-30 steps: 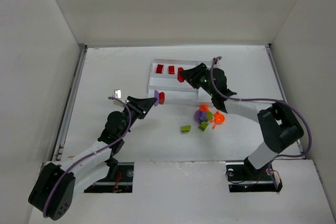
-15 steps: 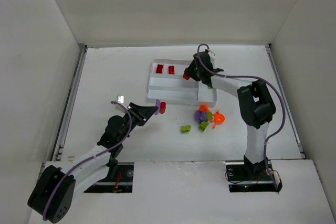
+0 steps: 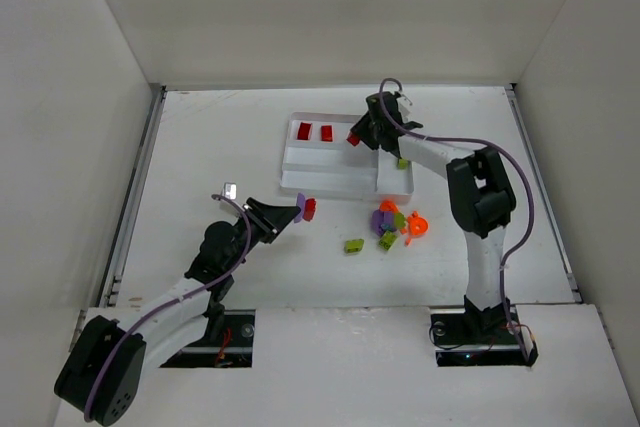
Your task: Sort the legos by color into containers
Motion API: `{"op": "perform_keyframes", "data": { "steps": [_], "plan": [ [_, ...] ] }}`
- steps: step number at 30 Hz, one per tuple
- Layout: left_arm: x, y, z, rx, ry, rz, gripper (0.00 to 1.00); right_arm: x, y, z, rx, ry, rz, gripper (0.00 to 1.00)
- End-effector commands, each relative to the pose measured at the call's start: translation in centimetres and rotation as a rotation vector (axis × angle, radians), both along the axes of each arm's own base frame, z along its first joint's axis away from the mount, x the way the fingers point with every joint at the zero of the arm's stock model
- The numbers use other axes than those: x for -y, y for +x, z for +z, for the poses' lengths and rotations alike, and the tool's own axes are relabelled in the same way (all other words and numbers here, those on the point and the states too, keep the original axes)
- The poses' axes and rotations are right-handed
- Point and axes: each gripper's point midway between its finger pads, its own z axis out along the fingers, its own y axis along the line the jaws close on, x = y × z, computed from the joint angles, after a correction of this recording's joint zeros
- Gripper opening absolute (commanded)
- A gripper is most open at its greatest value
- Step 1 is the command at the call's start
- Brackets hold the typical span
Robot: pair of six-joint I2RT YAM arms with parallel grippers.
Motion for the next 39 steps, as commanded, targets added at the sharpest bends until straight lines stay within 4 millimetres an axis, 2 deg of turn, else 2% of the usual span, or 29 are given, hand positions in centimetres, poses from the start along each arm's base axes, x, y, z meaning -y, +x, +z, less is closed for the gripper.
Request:
{"op": "perform_keyframes", "data": {
  "steps": [1,4,6,9,12,13,16,18,20,22,24,30,34,39],
  "plan": [
    [0.0,-0.4,1.2,0.064,-0.024,-0.016,0.14,-0.2,1.5,2.3,0.038,0.095,-0.075,0.43],
    [-0.1,-0.4,1.6,0.068,-0.036,-0.014,0.14,-0.6,1.6,4.9,0.12,0.154,-0.076,0.57],
    [-0.1,-0.3,1.9,0.075,-0.041,-0.009,0.14,-0.4,1.2,6.7,0.162,0.168,-0.069,0.6],
    [0.2,-0.2,2.2,0.066,-0.052,-0.016,0.14,0.2,0.1,8.6,0.201,0.176,-0.059,0.62],
    [0.6,-0.1,2.7,0.057,-0.073,-0.028,0.14,1.0,-1.8,10.5,0.252,0.148,-0.025,0.61],
    [0.7,-0.1,2.8,0.055,-0.076,-0.029,0.14,1.0,-3.0,11.0,0.276,0.142,-0.004,0.58],
    [0.9,0.1,3.4,0.05,-0.097,-0.03,0.14,-1.8,-9.0,12.8,0.392,0.132,0.163,0.49],
    [1.1,0.2,3.8,0.042,-0.112,-0.037,0.14,-3.9,-13.3,13.5,0.472,0.132,0.293,0.49],
    [1.5,0.2,4.2,0.032,-0.127,-0.046,0.14,-5.6,-18.1,14.0,0.553,0.142,0.421,0.54],
    [2.0,0.1,4.7,0.018,-0.148,-0.068,0.14,-6.0,-21.5,13.9,0.59,0.171,0.486,0.62],
    [2.5,0.0,5.1,0.003,-0.165,-0.095,0.14,-5.9,-24.0,14.0,0.63,0.192,0.534,0.67],
    [4.1,-0.7,5.1,-0.182,-0.24,-0.209,0.12,-6.1,-29.2,14.3,0.772,0.099,0.715,0.75],
    [4.7,-1.3,4.2,-0.307,-0.249,-0.259,0.12,-6.0,-30.9,14.6,0.829,-0.031,0.8,0.77],
    [4.9,-2.0,3.7,-0.354,-0.225,-0.289,0.12,-6.4,-32.1,14.4,0.833,-0.074,0.906,0.77]
  ]
}}
